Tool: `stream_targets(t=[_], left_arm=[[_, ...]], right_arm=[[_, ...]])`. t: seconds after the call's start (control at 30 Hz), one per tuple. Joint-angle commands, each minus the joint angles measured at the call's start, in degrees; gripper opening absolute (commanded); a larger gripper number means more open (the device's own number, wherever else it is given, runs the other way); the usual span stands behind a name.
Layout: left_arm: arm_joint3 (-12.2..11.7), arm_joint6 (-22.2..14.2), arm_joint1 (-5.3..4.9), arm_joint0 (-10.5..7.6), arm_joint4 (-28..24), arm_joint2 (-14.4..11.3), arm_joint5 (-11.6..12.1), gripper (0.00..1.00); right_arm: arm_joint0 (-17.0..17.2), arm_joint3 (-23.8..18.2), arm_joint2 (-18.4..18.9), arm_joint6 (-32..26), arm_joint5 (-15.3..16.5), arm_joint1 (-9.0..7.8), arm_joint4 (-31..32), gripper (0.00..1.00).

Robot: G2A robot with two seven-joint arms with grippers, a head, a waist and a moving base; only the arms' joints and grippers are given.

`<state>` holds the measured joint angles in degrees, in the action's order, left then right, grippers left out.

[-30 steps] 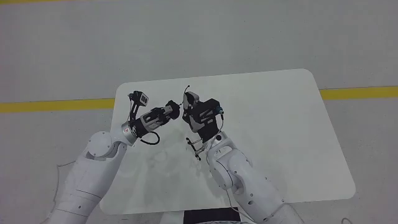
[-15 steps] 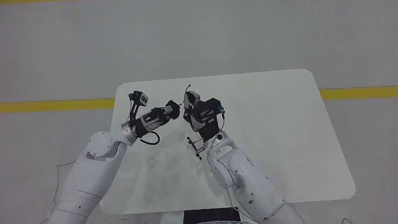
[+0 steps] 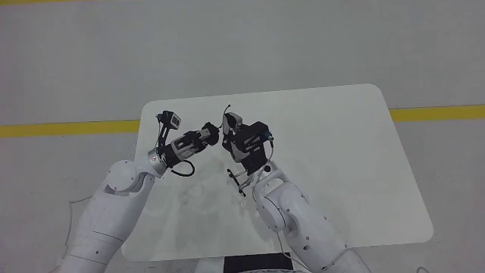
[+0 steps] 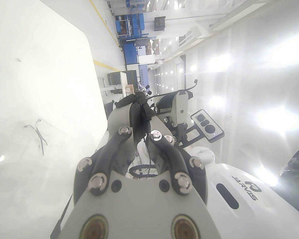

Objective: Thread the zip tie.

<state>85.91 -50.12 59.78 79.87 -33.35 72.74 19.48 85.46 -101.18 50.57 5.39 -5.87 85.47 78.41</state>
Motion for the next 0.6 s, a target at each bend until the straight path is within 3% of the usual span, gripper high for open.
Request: stream_targets(t=[0.0, 0.57], left_arm=[[0.0, 0.0, 0.0, 0.0, 0.0, 0.0, 0.0, 0.0], [0.0, 0.0, 0.0, 0.0, 0.0, 0.0, 0.0, 0.0]], right_arm=[[-0.1, 0.1, 0.0, 0.1, -0.1, 0.03, 0.0, 0.0], [-0.4, 1.2, 0.0, -0.8, -0.3, 0.19, 0.1, 0.0]])
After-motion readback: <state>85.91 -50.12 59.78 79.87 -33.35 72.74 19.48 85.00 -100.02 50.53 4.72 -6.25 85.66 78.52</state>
